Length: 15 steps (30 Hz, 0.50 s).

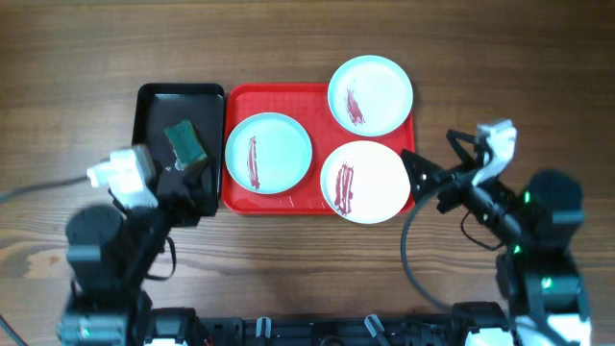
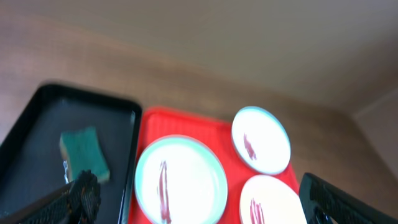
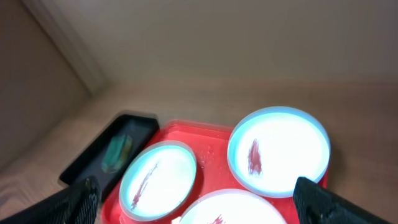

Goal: Clean dirty plates on tray and stack at the side
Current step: 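Move left gripper to the sponge and right gripper to the left plate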

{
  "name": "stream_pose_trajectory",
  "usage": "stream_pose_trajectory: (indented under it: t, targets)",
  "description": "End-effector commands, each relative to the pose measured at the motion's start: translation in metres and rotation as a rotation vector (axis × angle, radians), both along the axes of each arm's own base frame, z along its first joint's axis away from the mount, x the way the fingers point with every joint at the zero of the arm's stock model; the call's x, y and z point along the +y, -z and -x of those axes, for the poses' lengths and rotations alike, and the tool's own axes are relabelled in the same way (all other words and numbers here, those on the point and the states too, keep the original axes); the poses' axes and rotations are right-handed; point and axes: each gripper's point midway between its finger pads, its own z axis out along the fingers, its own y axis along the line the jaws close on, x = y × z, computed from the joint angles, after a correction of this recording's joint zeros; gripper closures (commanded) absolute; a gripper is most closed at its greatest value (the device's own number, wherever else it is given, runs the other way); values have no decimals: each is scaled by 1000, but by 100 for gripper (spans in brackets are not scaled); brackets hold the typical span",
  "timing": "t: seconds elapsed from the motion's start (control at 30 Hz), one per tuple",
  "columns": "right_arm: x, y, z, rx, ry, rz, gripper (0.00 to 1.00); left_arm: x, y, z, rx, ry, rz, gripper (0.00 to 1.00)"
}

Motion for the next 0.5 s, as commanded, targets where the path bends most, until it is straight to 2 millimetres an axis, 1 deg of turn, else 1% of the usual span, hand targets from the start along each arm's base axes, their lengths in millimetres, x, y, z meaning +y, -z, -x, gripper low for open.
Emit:
stream_pose_trajectory:
  t: [0.0,0.07,0.13,0.2,0.27,0.37,0.4,0.43,0.47]
  targets:
    - [17,-18,-8,106,-115,-22,0,4,-9,-18,145,-19,-11,0]
    - [22,-17,-12,213,-140,-37,0,10,-2,-21,287,-48,-34,0]
    - [22,-11,-17,311,-148,-25,1,14,4,-21,413,-55,-68,0]
    - [22,-4,-21,403,-176,16,1,14,8,-23,538,-26,-104,0]
    - [24,3,-28,501,-182,-6,0,14,10,-30,633,-10,-119,0]
    - [26,11,-51,594,-112,-121,0,13,20,-45,695,-4,-116,0]
    - [27,17,-54,637,-96,-150,0,13,26,-50,711,-3,-116,0]
    - [31,19,-58,652,-117,-173,1,13,32,-53,734,-2,-117,0]
    - [37,19,-63,626,-161,-174,1,13,38,-56,755,2,-114,0]
